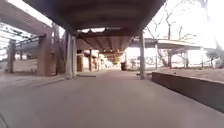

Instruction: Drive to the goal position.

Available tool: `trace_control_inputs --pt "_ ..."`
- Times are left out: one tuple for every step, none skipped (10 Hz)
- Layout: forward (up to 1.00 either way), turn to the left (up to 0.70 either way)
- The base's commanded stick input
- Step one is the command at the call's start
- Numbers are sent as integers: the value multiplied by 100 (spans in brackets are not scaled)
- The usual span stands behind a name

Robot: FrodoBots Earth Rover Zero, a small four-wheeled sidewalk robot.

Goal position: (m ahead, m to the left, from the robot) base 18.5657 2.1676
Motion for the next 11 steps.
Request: trace_control_inputs --pt "70 0" --pt "70 0" --pt "70 0" --pt "70 0" --pt "70 0" --pt "70 0" --pt "70 0" --pt "70 0" --pt "70 0" --pt "70 0" --pt "70 0"
